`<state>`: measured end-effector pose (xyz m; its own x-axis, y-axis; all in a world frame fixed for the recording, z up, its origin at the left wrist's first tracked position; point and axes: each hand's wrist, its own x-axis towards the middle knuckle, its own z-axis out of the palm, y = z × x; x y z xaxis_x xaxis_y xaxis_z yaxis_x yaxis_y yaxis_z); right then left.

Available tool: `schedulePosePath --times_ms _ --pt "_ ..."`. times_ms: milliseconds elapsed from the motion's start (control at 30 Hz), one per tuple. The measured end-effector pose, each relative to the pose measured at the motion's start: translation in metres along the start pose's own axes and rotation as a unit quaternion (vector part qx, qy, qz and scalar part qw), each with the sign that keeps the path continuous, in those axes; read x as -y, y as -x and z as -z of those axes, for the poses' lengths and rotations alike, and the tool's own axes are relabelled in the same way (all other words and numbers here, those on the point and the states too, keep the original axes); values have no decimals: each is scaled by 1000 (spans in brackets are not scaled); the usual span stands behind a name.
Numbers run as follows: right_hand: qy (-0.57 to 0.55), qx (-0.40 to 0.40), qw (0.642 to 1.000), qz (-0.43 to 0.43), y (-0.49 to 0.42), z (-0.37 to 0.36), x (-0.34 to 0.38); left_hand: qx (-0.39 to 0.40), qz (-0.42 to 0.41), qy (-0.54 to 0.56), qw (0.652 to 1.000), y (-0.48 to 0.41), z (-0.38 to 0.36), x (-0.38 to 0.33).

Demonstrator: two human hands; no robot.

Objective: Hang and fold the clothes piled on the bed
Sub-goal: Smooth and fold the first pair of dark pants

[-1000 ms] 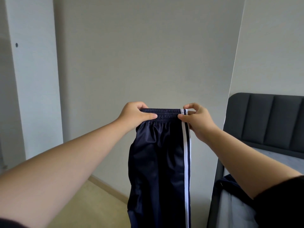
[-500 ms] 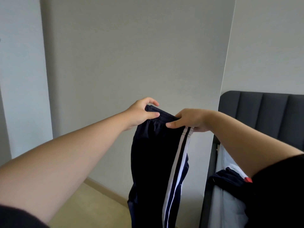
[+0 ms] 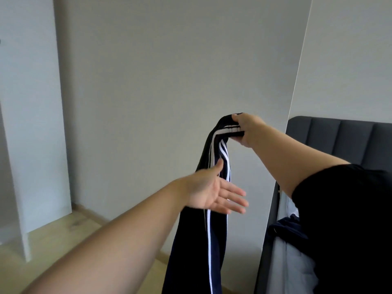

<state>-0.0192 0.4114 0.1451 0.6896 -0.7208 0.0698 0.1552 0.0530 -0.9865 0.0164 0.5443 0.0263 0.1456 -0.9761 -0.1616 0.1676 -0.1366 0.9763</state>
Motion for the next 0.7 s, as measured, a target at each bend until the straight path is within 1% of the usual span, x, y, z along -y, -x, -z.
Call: schedulePosePath --times_ms 33,67,100,133,167,233,300,333,367,400,533,600,700 --pt "-13 1 1000 5 1 -2 2 34 -4 61 998 -7 -2 10" --pt "-19 5 1000 11 1 -4 2 42 -24 138 989 -14 -5 18" --pt "-20 5 1000 18 1 -6 3 33 -57 223 973 -23 -10 25" --pt "-22 1 999 23 0 -7 3 18 -99 305 947 -32 -14 29" --pt "-25 -10 999 24 1 -7 3 5 -144 382 913 -40 -18 32" --pt "-47 -25 998 17 2 -2 3 -6 -224 507 832 -49 -20 31" --pt "-84 -40 996 10 5 8 1 -14 -267 596 758 -53 -18 27" --pt "-92 -50 994 10 6 17 -1 -27 -277 622 732 -55 -17 25" --pt "-94 -61 994 13 7 28 -4 -48 -285 635 716 -57 -15 22" --pt "-92 -72 993 16 7 39 -7 -74 -291 636 711 -59 -13 19" --pt "-115 -127 985 21 9 100 -16 -175 -299 609 713 -65 -13 5" --pt "-127 -165 978 28 14 139 -18 -204 -282 585 733 -72 -21 5" --pt "-128 -213 968 40 29 204 -23 -215 -238 536 781 -96 -43 8"
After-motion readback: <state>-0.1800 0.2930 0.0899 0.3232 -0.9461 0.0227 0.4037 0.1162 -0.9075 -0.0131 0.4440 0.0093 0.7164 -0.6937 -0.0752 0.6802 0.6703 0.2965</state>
